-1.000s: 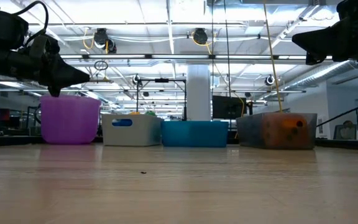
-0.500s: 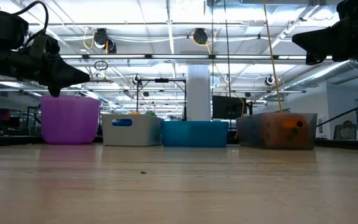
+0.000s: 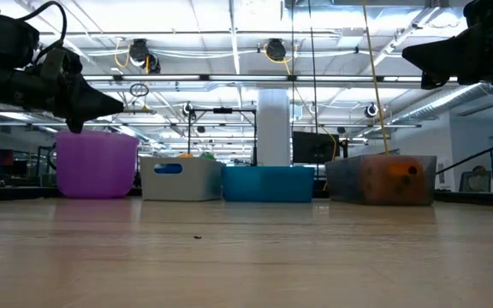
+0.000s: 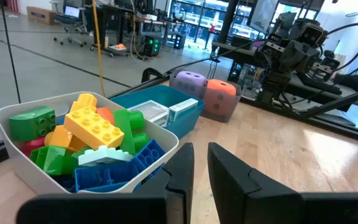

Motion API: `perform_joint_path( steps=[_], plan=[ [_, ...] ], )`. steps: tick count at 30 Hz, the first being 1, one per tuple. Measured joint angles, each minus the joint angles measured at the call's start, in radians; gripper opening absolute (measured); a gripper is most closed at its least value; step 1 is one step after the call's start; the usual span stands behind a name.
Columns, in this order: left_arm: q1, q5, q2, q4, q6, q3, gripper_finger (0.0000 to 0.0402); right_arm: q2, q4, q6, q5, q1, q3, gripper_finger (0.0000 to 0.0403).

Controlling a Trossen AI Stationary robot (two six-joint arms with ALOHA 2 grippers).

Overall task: Pick & Place Toys
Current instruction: Return to home position

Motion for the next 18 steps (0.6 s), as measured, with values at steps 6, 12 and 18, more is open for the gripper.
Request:
perform_joint_path(
  steps=[6, 12, 18],
  plan=[
    [0.0, 0.0, 0.0, 0.0, 0.0, 0.0, 0.0053, 0.0, 0.0, 0.0, 0.0, 0.0, 0.0, 0.0008],
    [0.0, 0.0, 0.0, 0.0, 0.0, 0.0, 0.0053, 0.0, 0.0, 0.0, 0.0, 0.0, 0.0, 0.0008],
    [0.0, 0.0, 0.0, 0.0, 0.0, 0.0, 0.0053, 0.0, 0.0, 0.0, 0.0, 0.0, 0.0, 0.0008]
  ],
)
